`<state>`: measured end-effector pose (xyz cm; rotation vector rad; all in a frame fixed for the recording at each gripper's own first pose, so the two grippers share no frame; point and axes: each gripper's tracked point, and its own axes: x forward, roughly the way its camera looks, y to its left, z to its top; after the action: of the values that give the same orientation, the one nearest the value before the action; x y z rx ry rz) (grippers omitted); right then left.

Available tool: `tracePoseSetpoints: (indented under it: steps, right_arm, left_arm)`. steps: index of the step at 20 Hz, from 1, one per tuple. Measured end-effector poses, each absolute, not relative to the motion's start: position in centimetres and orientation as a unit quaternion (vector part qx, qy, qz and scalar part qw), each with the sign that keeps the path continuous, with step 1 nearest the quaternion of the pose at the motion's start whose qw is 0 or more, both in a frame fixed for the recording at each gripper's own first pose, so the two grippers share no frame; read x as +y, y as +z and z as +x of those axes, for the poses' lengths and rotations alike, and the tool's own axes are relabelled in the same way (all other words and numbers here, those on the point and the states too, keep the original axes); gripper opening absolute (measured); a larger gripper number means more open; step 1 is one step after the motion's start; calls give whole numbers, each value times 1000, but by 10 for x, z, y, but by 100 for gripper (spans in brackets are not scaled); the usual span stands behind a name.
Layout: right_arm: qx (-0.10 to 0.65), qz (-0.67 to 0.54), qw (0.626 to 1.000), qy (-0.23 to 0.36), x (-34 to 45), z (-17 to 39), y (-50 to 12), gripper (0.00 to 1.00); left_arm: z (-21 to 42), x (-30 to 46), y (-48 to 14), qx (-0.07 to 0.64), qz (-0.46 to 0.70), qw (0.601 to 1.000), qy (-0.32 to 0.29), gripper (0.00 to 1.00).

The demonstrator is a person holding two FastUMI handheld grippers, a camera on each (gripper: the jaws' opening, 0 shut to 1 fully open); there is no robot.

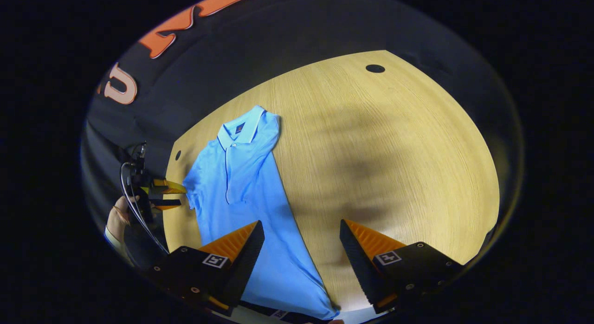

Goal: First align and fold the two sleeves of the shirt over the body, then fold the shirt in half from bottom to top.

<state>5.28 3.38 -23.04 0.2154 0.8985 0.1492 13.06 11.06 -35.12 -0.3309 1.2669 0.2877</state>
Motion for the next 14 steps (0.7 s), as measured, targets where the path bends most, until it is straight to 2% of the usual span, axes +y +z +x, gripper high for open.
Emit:
tracePoseSetpoints:
  steps: [9,13,14]
  right_arm:
    - [435,128,889,57,16,52,-235,99]
    - [436,129,889,58,18,51,-236,99]
    - [436,128,889,58,18,51,-237,99]
  left_arm:
    - [135,116,-368,601,-116,773,167,100]
    - [140,111,-367,600,-107,776,166,94]
    - [143,109,-368,595,-107,779,165,82]
